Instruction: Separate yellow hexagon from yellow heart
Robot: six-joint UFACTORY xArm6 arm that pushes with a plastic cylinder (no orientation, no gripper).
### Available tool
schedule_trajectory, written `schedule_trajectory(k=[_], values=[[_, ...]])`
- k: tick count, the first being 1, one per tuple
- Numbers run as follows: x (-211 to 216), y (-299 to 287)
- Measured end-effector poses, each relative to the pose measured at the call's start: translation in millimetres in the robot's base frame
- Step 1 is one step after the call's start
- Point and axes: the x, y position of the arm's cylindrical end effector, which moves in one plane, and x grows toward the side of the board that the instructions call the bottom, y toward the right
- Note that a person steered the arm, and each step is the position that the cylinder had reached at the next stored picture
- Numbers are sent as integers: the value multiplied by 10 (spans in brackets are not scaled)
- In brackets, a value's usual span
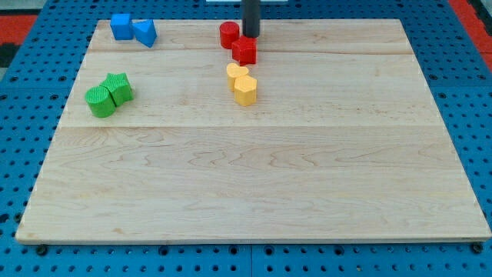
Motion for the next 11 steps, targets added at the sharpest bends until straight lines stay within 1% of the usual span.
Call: schedule_trajectory(k=[1, 2, 3, 4, 5, 6, 7, 8, 9, 10, 11], values=[[54, 396], [407, 694], [974, 937], [1486, 953], [2018, 789], [2042, 278], [1783, -305], [1612, -255], [1650, -643], [1445, -769], [1265, -588]])
